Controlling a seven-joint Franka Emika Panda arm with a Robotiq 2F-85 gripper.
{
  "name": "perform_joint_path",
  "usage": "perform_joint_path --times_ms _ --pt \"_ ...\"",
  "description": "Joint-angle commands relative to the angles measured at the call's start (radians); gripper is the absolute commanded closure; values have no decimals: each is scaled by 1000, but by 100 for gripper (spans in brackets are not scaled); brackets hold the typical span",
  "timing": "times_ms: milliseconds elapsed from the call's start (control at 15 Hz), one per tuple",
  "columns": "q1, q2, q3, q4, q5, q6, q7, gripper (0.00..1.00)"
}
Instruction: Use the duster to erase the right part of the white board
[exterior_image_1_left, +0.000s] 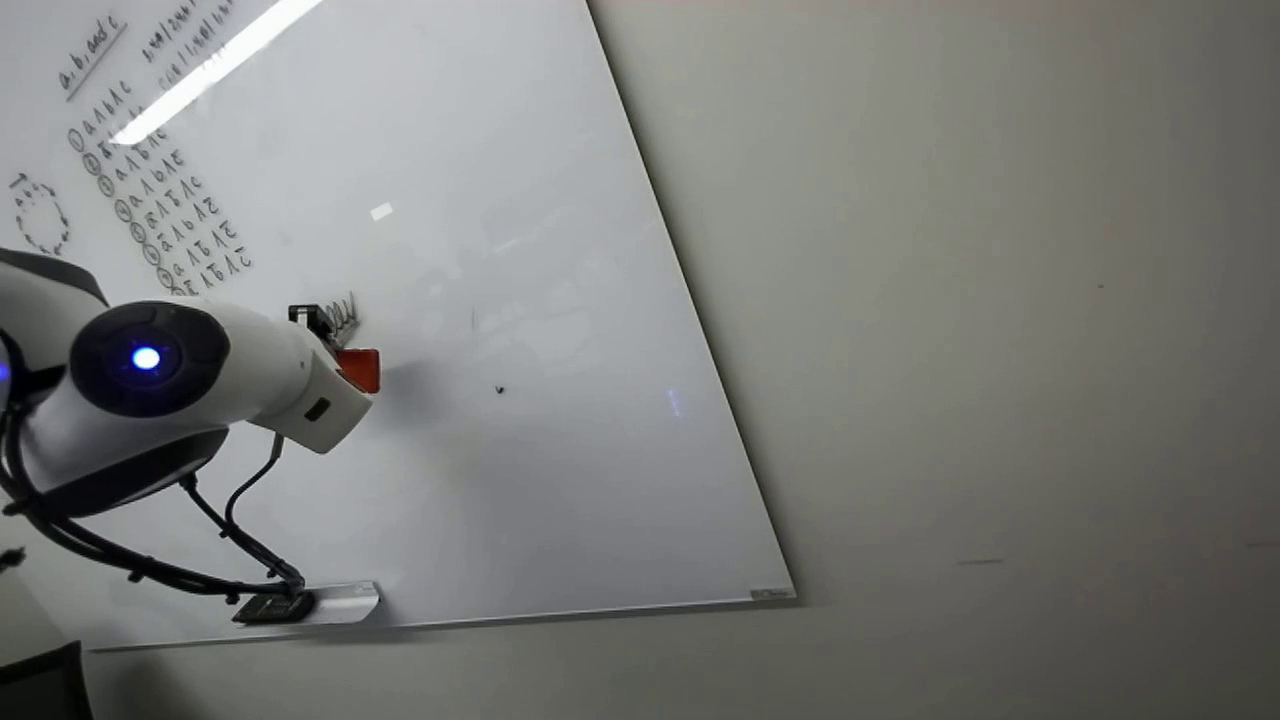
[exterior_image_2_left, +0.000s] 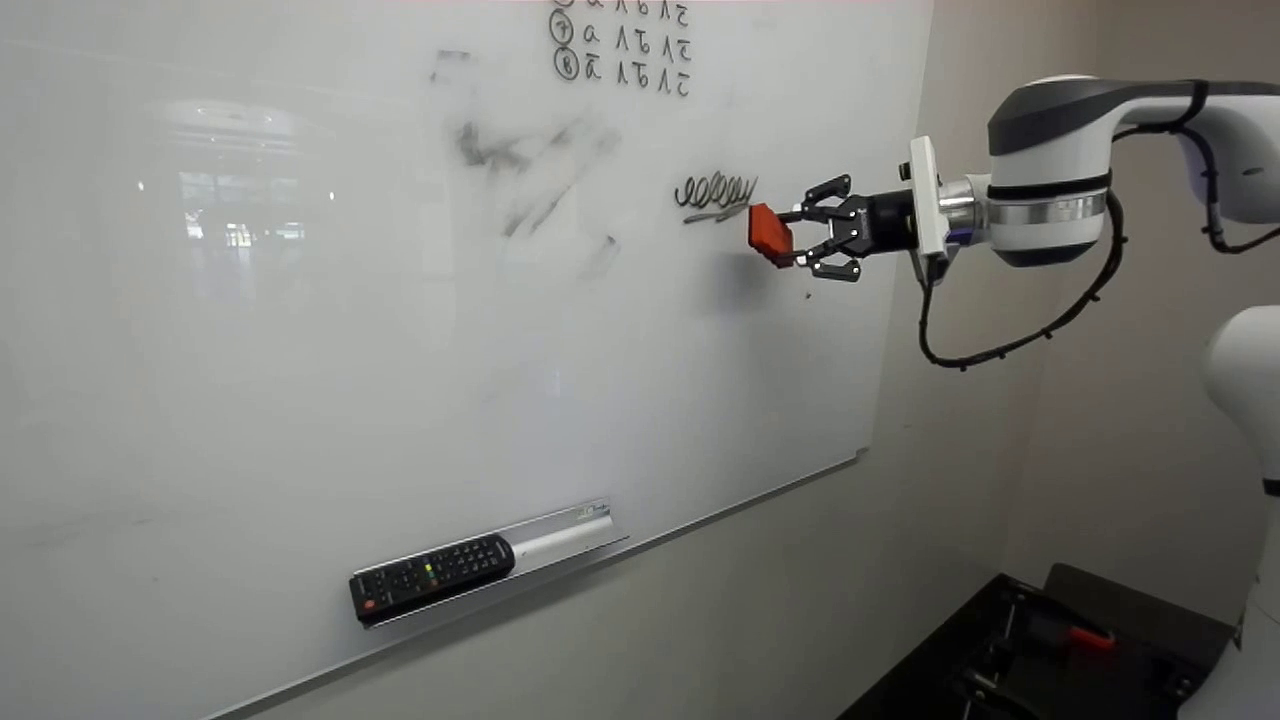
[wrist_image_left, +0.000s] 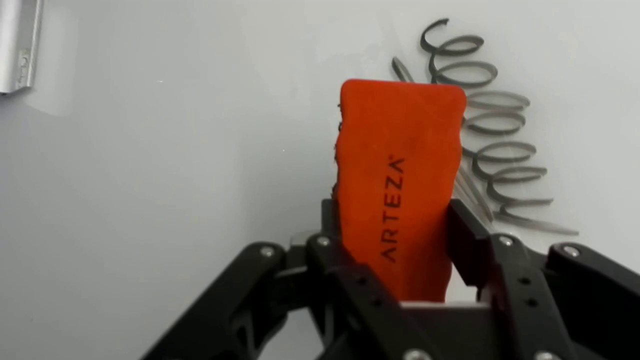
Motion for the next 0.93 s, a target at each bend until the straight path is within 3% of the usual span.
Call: perform_joint_path --times_ms 0,267,333,467,733,800,867 --pt "162 102 44 -2 40 55 -50 72" --pt "371 239 59 -6 64 138 -95 72" --pt "303 295 104 -7 29 55 -51 72" --pt "326 381 143 -7 9 55 -38 72" --pt "256 544 279 -7 -23 50 7 72" --pt "305 447 219 -7 -11 50 -44 47" --pt "291 482 245 -7 -11 50 -30 47"
